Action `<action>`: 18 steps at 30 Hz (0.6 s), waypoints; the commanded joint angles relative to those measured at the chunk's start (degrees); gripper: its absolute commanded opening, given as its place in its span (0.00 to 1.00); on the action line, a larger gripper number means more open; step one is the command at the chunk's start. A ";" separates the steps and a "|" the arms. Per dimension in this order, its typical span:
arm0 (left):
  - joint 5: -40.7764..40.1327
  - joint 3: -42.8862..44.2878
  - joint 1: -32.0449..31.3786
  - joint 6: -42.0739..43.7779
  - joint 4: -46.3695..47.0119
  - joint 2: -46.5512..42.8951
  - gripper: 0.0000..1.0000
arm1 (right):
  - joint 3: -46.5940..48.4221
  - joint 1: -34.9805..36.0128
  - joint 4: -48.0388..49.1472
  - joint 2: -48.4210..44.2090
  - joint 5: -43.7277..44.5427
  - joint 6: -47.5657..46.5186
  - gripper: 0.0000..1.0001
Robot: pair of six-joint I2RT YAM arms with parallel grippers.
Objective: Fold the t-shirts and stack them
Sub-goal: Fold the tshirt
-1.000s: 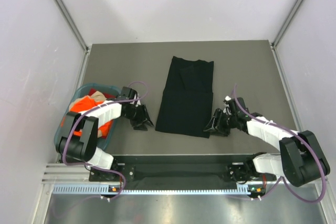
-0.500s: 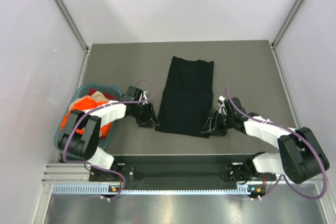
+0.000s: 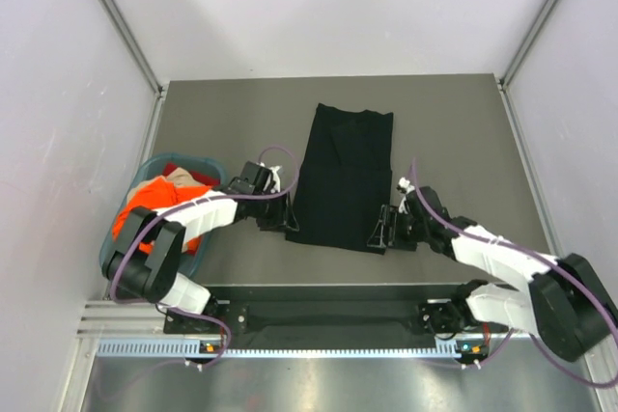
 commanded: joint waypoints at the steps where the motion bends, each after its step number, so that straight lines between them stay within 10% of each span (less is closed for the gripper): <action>1: -9.56 -3.57 -1.59 2.00 1.59 -2.16 0.49 | -6.08 3.50 0.29 -4.61 12.20 1.16 0.61; 18: -14.06 -12.36 -3.62 -8.55 7.31 -10.79 0.50 | -14.27 9.82 6.62 -10.87 18.62 12.32 0.57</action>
